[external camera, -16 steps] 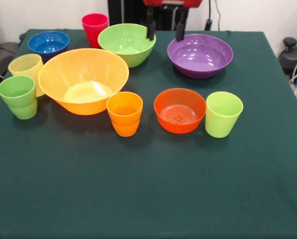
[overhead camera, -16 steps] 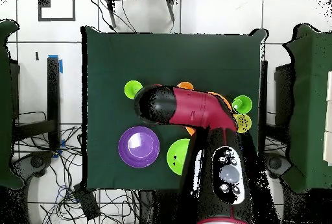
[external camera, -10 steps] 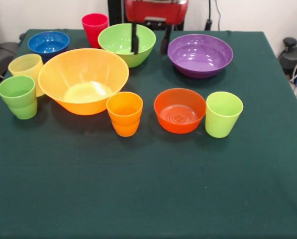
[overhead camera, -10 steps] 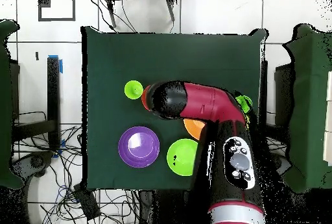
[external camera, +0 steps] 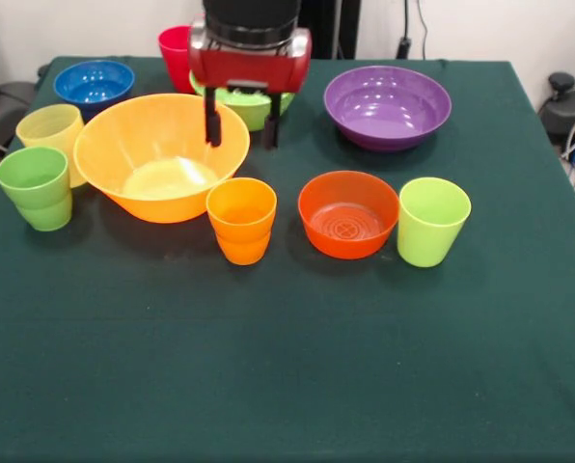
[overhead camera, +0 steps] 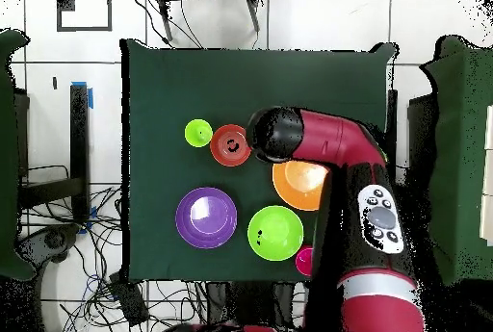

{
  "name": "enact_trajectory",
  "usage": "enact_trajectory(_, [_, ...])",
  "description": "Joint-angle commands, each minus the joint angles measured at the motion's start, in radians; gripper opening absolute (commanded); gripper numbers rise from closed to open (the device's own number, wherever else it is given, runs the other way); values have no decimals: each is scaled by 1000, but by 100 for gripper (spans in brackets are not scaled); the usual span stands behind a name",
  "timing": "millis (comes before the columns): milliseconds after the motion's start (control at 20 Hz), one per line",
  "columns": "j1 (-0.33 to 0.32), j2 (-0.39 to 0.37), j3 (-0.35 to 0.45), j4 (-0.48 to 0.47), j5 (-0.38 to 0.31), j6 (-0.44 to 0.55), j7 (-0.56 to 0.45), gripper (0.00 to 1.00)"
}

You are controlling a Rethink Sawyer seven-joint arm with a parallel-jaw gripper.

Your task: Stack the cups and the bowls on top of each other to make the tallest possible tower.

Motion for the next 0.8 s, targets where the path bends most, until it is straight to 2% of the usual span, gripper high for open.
enact_trajectory(50, [-28, 117, 138, -128, -93, 139, -203, 100])
enact_trajectory(250, [-55, 146, 158, -142, -112, 165, -238, 100])
enact_trajectory(800, [-144, 112, 216, -50, -160, 175, -268, 100])
